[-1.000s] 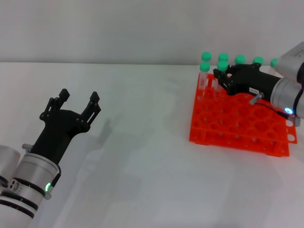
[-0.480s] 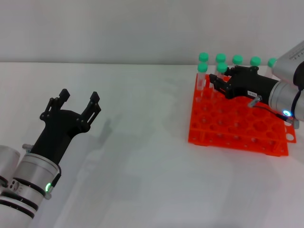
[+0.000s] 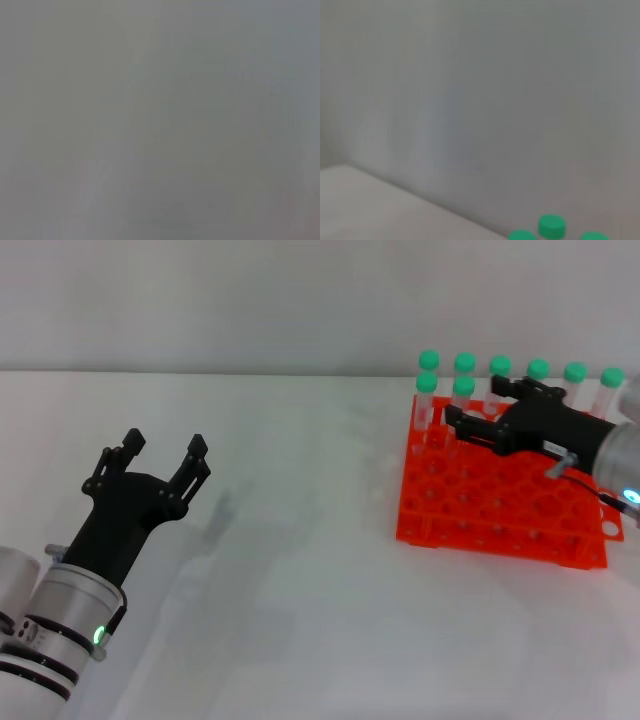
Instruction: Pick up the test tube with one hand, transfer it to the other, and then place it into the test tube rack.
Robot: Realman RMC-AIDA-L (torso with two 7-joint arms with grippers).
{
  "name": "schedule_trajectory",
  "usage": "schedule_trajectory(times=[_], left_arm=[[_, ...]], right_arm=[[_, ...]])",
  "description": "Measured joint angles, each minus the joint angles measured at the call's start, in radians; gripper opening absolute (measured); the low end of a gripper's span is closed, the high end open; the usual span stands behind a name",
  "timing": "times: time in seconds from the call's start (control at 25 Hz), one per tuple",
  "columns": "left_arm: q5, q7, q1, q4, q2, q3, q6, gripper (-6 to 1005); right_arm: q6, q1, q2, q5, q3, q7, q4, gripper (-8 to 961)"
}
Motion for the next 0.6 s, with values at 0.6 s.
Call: schedule_trajectory(times=[0.6], left_arm=[[-0.008, -0.001, -0.005, -0.023, 0.001, -0.024, 0.0, 825]], right_arm=[[-0.42, -0.253, -0.005, 0.351, 0.322, -0.448, 0.251, 873]])
